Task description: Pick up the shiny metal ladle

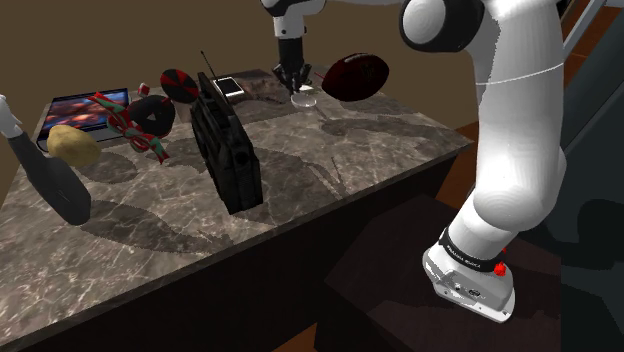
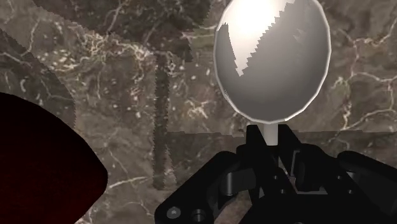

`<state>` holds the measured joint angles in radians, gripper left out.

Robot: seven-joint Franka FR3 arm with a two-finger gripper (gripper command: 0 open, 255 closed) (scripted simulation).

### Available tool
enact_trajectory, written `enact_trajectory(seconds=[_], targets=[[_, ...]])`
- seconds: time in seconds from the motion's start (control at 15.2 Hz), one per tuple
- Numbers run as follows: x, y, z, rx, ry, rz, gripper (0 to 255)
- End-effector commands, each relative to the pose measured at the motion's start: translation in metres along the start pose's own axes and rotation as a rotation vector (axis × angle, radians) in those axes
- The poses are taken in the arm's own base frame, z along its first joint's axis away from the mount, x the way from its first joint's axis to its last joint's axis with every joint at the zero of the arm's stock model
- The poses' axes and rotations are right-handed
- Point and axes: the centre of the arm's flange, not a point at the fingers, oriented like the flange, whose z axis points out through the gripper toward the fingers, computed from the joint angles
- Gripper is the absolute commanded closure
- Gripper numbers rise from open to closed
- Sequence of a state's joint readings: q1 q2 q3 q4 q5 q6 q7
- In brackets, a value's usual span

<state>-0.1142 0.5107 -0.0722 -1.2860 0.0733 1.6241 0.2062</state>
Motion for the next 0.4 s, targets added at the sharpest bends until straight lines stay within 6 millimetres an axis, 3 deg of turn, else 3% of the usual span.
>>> enact_trajectory(seconds=[0.0,0.33], targets=[[-0.002,0.0,-0.011,0.0,0.0,0.0,255],[-0.005,0.0,-0.028,0.0,0.0,0.0,255]])
